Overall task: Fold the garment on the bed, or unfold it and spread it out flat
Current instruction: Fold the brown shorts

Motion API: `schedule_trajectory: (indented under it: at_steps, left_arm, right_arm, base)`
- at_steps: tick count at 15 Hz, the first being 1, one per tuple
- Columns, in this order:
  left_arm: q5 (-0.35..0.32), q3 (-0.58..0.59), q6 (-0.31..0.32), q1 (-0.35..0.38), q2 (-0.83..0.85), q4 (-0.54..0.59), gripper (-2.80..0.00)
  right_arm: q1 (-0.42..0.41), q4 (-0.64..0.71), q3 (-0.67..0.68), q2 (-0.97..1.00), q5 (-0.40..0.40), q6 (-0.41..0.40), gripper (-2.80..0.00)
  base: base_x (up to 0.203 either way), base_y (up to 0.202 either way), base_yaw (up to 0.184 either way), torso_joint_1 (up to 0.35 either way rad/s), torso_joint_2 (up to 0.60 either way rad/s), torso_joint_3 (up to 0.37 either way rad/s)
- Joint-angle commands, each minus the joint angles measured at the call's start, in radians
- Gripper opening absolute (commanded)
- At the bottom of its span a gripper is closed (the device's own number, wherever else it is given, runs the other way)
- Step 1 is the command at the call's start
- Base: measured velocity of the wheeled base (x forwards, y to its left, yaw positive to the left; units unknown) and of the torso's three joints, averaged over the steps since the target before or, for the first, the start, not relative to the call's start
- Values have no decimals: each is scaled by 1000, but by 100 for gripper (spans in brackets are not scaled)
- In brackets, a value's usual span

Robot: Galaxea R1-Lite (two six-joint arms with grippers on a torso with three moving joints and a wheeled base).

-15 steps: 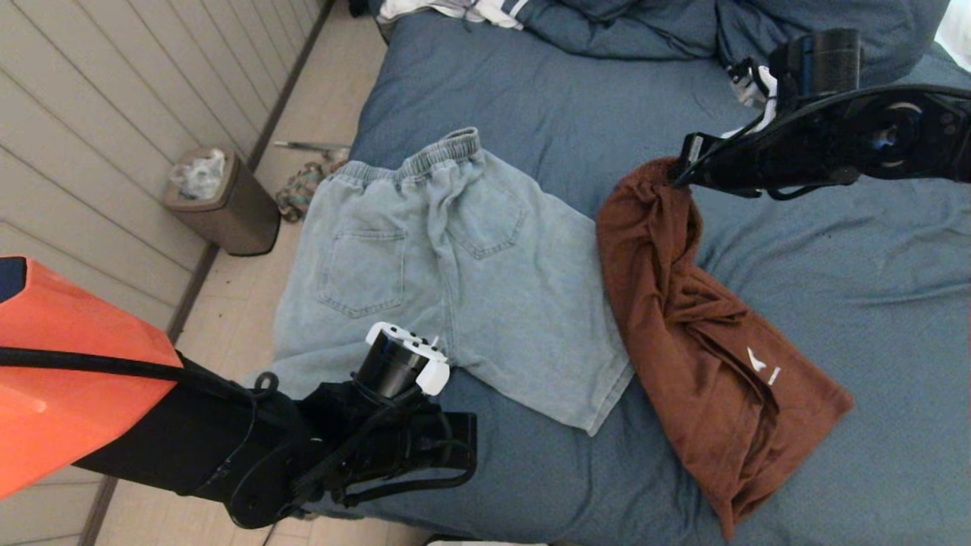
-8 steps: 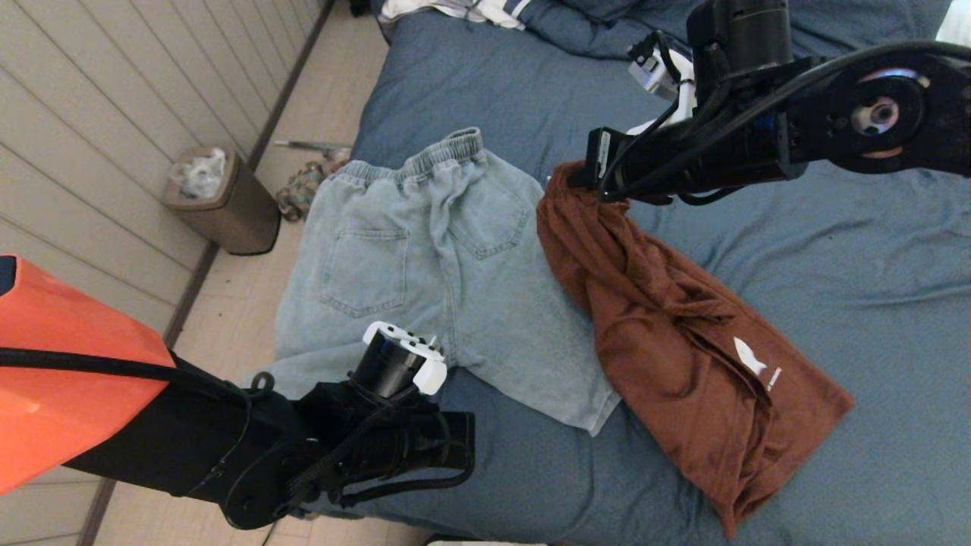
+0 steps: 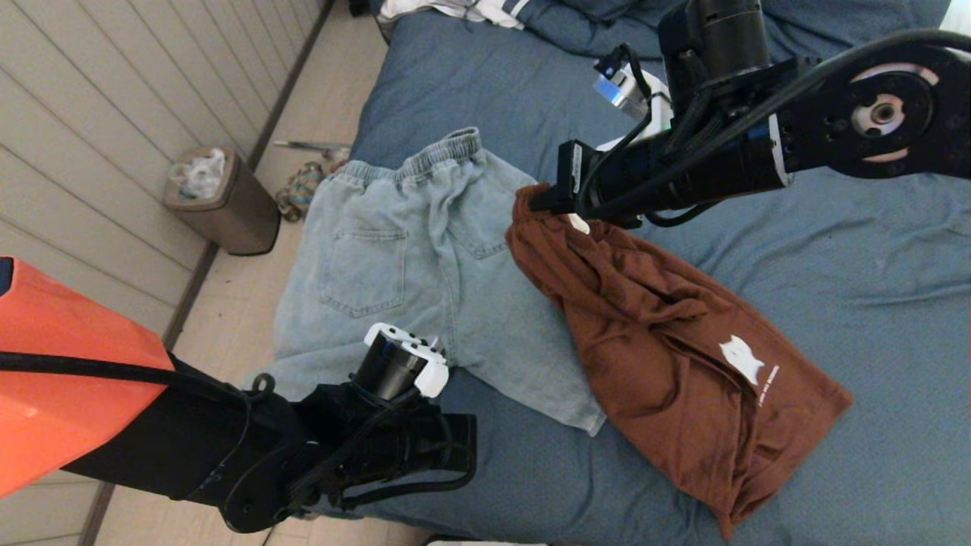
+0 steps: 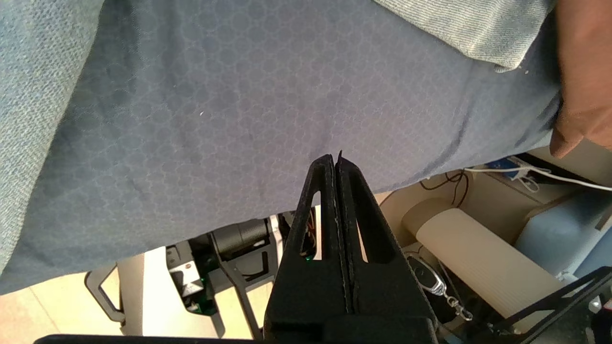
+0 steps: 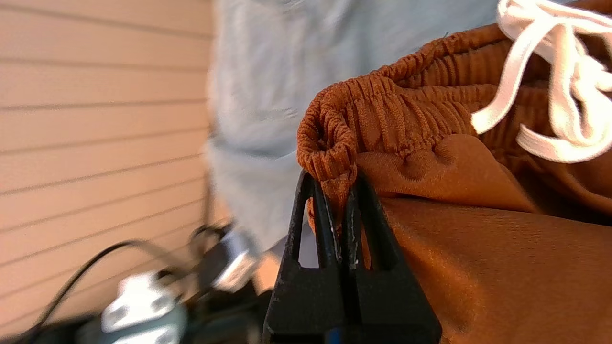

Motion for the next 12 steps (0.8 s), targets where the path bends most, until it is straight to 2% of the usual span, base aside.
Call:
schedule_trajectory:
  at_steps: [1,6,12]
  left_arm:
    - [0,-2,-4,-1,8,-2,-280]
    - [0,-2,-4,-1,7,-2,-280]
    - [0,3,-4,-7,0,-2,-280]
  right_arm:
    - [1,22,-7,-2,62,23,-280]
    - [-25,17,-38,53,73,25,-280]
    - [-242,-12,-42,74,76,9,-280]
  base:
    - [0,0,0,0,0,0]
    - [0,0,0,0,0,0]
    - [0,0,0,0,0,0]
